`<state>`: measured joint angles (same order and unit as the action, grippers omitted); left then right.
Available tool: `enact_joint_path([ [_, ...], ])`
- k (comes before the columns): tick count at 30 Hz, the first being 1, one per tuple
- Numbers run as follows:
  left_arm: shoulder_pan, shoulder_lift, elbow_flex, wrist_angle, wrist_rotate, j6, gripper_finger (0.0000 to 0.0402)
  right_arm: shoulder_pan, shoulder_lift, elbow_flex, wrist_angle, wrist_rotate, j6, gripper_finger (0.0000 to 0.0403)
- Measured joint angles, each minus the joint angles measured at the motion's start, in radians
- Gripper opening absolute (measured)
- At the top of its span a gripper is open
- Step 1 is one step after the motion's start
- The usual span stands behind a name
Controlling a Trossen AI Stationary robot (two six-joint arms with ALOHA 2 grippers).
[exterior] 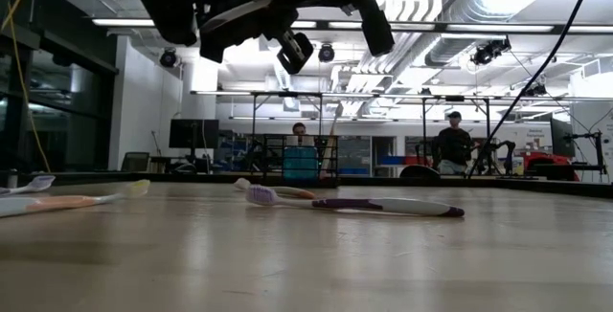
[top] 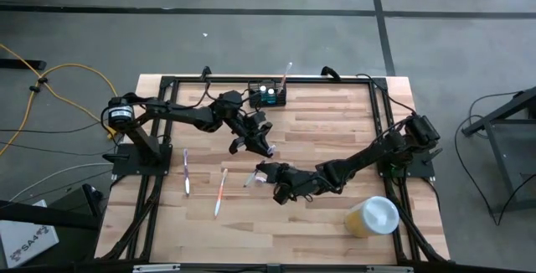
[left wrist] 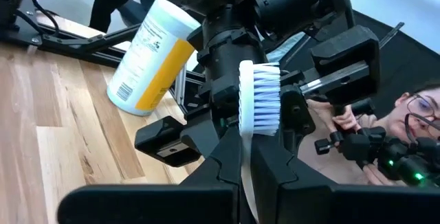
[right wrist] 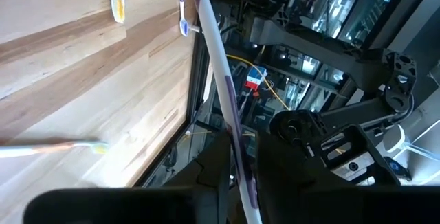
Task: Pick & Place toothbrushing station
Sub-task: Put the top right purple toothbrush into the wire organizer
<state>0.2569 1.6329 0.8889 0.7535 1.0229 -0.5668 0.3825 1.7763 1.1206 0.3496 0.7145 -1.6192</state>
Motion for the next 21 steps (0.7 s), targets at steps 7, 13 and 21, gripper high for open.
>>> enact_joint_path([
  [7, 0.016, 0.0, -0.001, 0.028, 0.024, -0.033, 0.0002, 0.006, -0.001, 0.001, 0.001, 0.028, 0.025, 0.0061],
  [13, 0.018, 0.0, -0.001, 0.043, 0.029, -0.033, 0.0002, 0.023, -0.002, 0.002, -0.004, 0.03, 0.029, 0.0061],
  [21, 0.04, 0.0, -0.001, 0.044, 0.03, -0.033, 0.0002, 0.046, -0.002, 0.002, -0.01, 0.087, 0.052, 0.0061],
])
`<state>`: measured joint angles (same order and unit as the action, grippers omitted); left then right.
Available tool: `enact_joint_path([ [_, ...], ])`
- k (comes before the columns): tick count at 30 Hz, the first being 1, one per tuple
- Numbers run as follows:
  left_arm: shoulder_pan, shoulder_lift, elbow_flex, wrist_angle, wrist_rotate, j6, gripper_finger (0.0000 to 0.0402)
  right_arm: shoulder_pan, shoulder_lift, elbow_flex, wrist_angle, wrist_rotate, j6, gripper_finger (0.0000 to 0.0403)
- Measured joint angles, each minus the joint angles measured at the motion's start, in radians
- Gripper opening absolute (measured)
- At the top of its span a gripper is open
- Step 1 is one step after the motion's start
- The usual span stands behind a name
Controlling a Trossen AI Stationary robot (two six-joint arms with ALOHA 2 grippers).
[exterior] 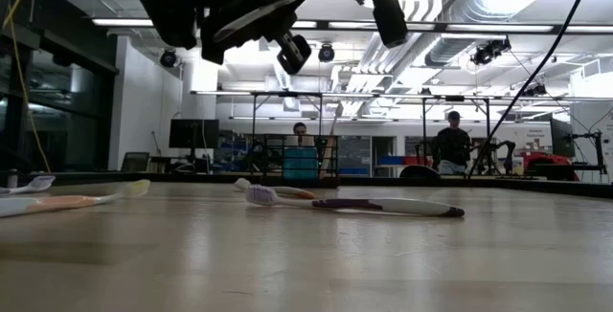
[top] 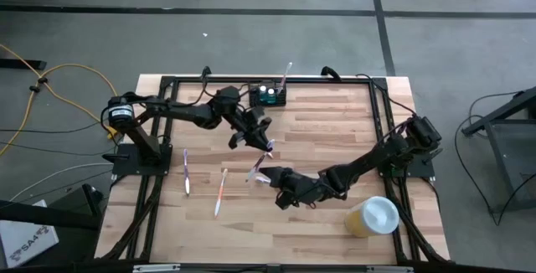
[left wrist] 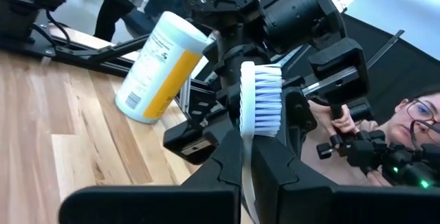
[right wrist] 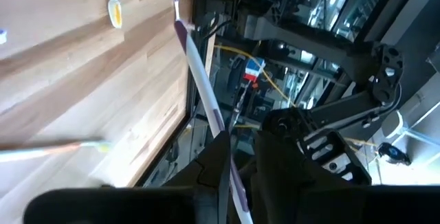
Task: Pick & Place toothbrushing station
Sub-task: Put the top right purple toothbrush into the wire organizer
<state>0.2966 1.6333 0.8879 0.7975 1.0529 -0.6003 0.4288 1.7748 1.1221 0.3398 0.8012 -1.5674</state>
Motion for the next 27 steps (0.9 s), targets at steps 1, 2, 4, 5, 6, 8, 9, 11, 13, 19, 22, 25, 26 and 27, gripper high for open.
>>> enact_joint_path([
  [1, 0.003, 0.0, 0.0, 0.0, 0.0, 0.0, 0.0002, 0.003, 0.0, 0.0, -0.003, 0.013, 0.0, 0.0061],
  [2, 0.006, 0.0, 0.0, 0.0, 0.0, -0.001, 0.0002, 0.005, 0.0, 0.0, -0.008, 0.027, 0.001, 0.0061],
  [4, 0.016, 0.0, 0.0, 0.0, 0.0, -0.002, 0.0002, 0.006, 0.0, 0.0, -0.019, 0.05, 0.007, 0.0061],
  [5, 0.023, 0.0, 0.0, 0.0, 0.001, -0.003, 0.0002, 0.008, 0.0, 0.0, -0.024, 0.062, 0.017, 0.0061],
  [6, 0.03, -0.001, 0.0, 0.0, 0.004, -0.003, 0.0002, 0.01, 0.0, 0.0, -0.03, 0.072, 0.029, 0.0061],
  [8, 0.053, -0.003, 0.0, 0.002, 0.003, 0.008, 0.0002, 0.013, 0.0, 0.0, -0.043, 0.099, 0.052, 0.0061],
  [9, 0.066, -0.003, 0.0, 0.007, 0.004, 0.025, 0.0002, 0.016, 0.0, 0.0, -0.047, 0.115, 0.064, 0.0061],
  [11, 0.091, -0.003, 0.0, 0.017, 0.0, 0.068, 0.0002, 0.017, 0.0, 0.0, -0.046, 0.154, 0.086, 0.0061],
  [13, 0.113, -0.003, 0.0, 0.022, -0.025, 0.109, 0.0002, 0.017, 0.0, 0.0, -0.046, 0.195, 0.113, 0.0061],
  [19, 0.186, -0.004, 0.0, 0.021, -0.116, 0.197, 0.0002, 0.008, -0.019, 0.0, -0.051, 0.342, 0.234, 0.0061],
  [22, 0.23, -0.017, 0.0, 0.018, -0.159, 0.207, 0.0002, 0.003, -0.043, 0.0, -0.062, 0.398, 0.313, 0.0062],
  [25, 0.28, -0.041, 0.0, 0.018, -0.174, 0.233, 0.0002, 0.0, -0.058, -0.001, -0.083, 0.432, 0.387, 0.0062],
  [26, 0.295, -0.052, 0.0, 0.016, -0.184, 0.24, 0.0002, 0.0, -0.063, -0.001, -0.093, 0.444, 0.407, 0.0062],
  [27, 0.31, -0.064, 0.0, 0.011, -0.194, 0.251, 0.0002, -0.001, -0.067, -0.001, -0.099, 0.451, 0.428, 0.0062],
])
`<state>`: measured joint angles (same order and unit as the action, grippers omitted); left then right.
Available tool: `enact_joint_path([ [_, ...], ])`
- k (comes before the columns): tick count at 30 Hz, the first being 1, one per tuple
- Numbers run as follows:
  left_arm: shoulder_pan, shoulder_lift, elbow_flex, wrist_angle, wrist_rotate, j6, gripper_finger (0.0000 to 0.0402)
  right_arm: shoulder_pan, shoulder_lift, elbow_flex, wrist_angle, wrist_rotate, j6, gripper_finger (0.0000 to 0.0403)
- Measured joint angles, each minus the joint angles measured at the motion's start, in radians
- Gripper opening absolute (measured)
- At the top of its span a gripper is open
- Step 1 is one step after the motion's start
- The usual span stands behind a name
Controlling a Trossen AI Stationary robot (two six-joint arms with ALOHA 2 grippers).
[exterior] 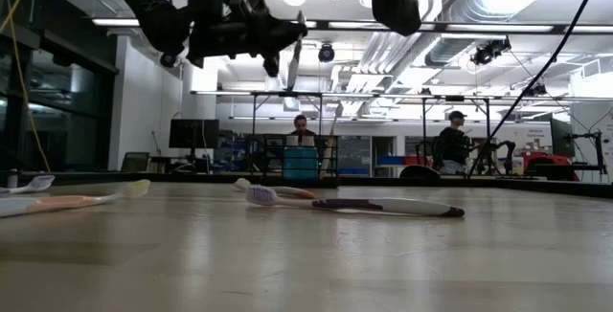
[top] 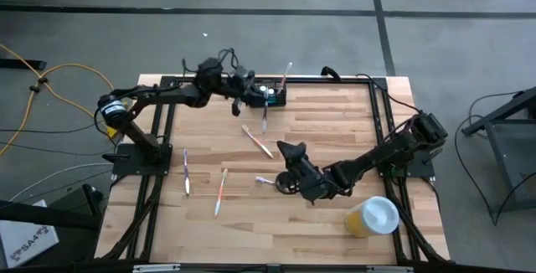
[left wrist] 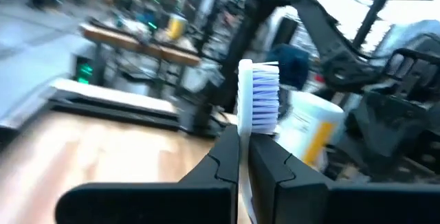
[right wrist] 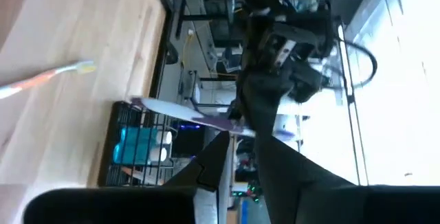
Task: Pick & Place toothbrushing station
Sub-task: Put the top right purple toothbrush into the wire organizer
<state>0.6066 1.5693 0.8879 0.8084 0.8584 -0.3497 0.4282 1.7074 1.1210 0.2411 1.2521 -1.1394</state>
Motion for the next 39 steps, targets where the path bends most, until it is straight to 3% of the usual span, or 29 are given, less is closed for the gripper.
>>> enact_joint_path([
  [8, 0.103, -0.088, 0.0, -0.145, -0.079, 0.194, 0.0002, -0.012, -0.008, 0.0, -0.122, 0.028, 0.159, 0.0062],
  [14, 0.154, -0.093, -0.001, -0.159, -0.146, 0.277, 0.0002, -0.012, -0.007, 0.0, -0.179, 0.005, 0.25, 0.0062],
  [23, 0.237, -0.093, -0.001, -0.142, -0.194, 0.301, 0.0002, -0.018, -0.007, 0.0, -0.183, -0.031, 0.287, 0.0062],
  [28, 0.276, -0.093, -0.001, -0.145, -0.278, 0.306, 0.0002, -0.039, -0.007, 0.0, -0.182, -0.052, 0.333, 0.0062],
  [39, 0.277, -0.016, -0.001, -0.131, -0.34, 0.36, 0.0002, -0.052, -0.007, 0.0, -0.176, -0.058, 0.32, 0.0062],
])
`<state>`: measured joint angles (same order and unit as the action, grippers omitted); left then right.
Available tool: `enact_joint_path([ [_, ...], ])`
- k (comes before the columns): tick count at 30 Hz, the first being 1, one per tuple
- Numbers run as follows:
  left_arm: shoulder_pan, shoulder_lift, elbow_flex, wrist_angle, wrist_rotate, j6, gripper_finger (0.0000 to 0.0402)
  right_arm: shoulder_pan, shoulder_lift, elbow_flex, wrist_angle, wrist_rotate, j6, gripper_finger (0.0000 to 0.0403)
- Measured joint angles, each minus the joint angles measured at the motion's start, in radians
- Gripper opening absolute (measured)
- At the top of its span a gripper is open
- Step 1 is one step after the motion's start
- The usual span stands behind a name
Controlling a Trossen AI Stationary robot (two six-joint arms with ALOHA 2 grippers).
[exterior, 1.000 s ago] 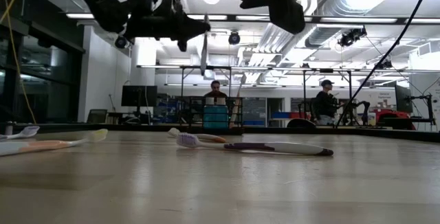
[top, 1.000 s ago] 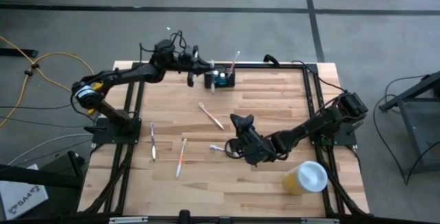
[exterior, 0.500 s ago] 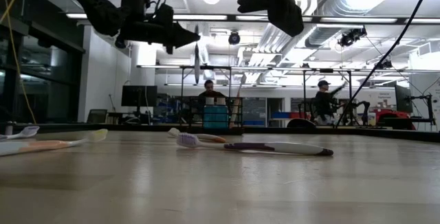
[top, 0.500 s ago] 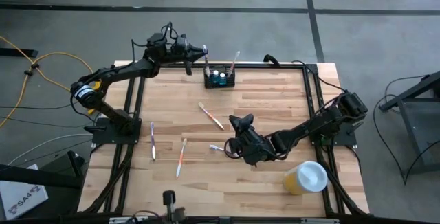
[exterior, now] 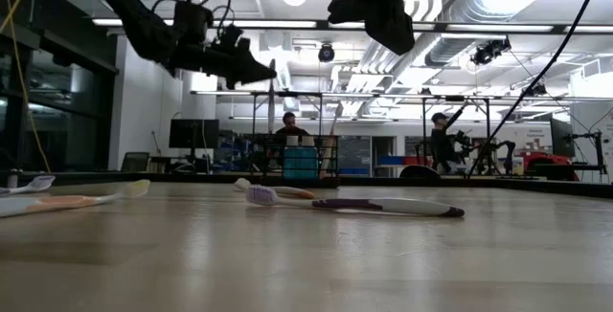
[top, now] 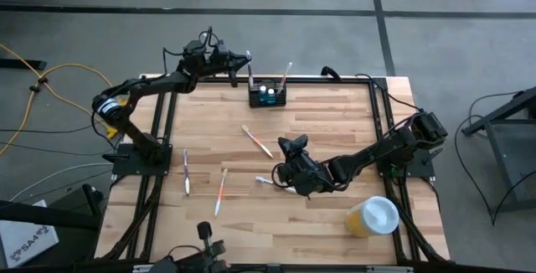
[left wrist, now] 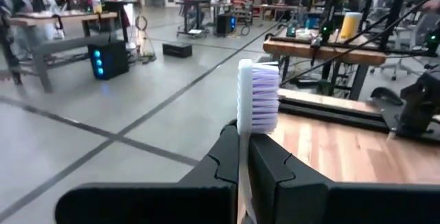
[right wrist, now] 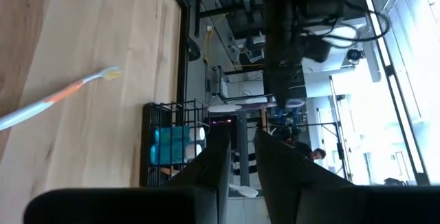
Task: Pick & Place toothbrushing station
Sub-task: Put the top right purple toothbrush into the wire organizer
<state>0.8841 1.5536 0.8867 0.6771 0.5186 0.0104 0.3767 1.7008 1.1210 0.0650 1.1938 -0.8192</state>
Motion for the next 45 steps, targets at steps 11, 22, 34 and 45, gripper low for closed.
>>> enact_joint_path([
  [11, -0.004, 0.059, 0.0, 0.173, 0.017, -0.035, 0.0002, 0.003, 0.0, 0.0, -0.001, 0.003, -0.003, 0.0062],
  [22, 0.012, 0.059, -0.001, 0.103, 0.021, 0.006, 0.0002, 0.003, 0.0, 0.0, -0.001, 0.003, -0.015, 0.0062],
  [34, -0.045, 0.063, -0.075, 0.103, -0.072, 0.127, 0.0002, 0.003, 0.0, 0.0, 0.0, 0.001, -0.016, 0.0062],
  [45, -0.09, 0.109, -0.175, 0.334, -0.192, 0.119, 0.0002, 0.003, 0.001, 0.0, 0.007, 0.002, -0.016, 0.0061],
])
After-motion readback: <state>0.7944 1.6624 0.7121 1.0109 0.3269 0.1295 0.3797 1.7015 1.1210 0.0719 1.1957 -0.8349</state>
